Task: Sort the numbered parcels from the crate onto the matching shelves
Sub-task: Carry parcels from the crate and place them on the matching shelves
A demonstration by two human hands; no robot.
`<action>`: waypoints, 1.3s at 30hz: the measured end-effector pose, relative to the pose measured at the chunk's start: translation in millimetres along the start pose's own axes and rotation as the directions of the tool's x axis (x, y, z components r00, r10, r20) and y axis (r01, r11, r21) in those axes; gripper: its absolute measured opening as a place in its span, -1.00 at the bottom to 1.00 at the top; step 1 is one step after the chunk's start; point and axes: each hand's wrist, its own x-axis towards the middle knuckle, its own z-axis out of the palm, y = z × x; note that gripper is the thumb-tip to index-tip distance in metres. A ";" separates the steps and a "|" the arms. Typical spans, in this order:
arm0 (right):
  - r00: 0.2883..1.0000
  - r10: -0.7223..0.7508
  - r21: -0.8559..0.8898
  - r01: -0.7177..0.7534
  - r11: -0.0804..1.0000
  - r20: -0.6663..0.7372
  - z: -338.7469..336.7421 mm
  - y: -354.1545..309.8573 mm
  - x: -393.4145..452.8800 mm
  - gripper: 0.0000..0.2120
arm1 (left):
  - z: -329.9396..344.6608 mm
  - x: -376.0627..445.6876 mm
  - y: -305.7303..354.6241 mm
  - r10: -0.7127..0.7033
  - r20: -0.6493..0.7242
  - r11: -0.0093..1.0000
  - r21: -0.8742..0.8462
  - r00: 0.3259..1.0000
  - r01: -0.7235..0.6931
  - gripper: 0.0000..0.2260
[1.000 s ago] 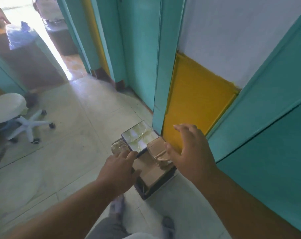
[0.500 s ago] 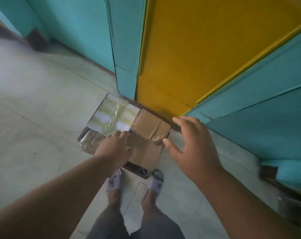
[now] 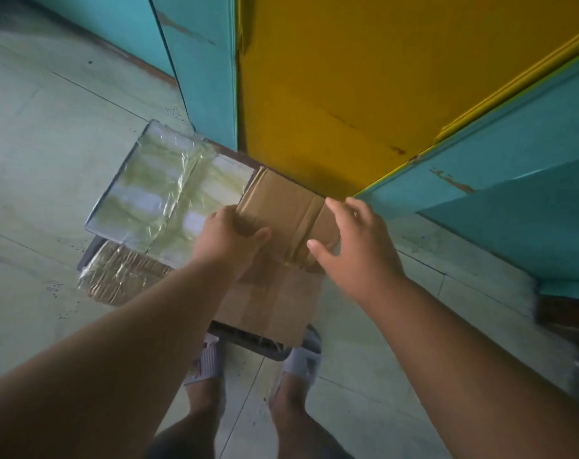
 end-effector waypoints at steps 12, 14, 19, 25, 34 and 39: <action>0.995 0.038 0.292 -0.009 0.956 -0.094 -95.5 -32.3 -69.0 -0.57 | -73.5 -139.5 38.2 -0.210 0.096 0.576 -0.792 0.973 0.203 -0.86; 0.995 0.003 0.322 0.030 0.946 -0.101 -136.7 -47.7 -102.9 -0.60 | -104.2 -180.7 57.2 -0.223 0.115 0.558 -0.799 0.968 0.223 -0.84; 0.997 0.043 0.375 -0.014 0.927 -0.069 -220.1 -83.6 -174.5 -0.68 | -186.1 -264.2 87.7 -0.031 0.207 0.503 -0.842 0.978 0.194 -0.31; 0.979 0.200 0.651 -0.122 0.749 -0.046 -257.7 -121.6 -239.0 -0.60 | -234.3 -321.4 101.1 0.331 0.214 0.731 -0.674 0.919 -0.106 -0.51; 0.915 0.395 0.953 -0.186 0.238 0.080 -269.1 -140.1 -308.2 -0.61 | -252.8 -362.2 111.0 0.518 0.227 0.785 -0.510 0.825 -0.352 -0.55; 0.875 0.478 0.973 -0.034 0.227 -0.081 -284.2 -118.9 -345.8 -0.77 | -243.3 -386.8 133.1 0.501 0.349 0.783 -0.572 0.792 -0.243 -0.79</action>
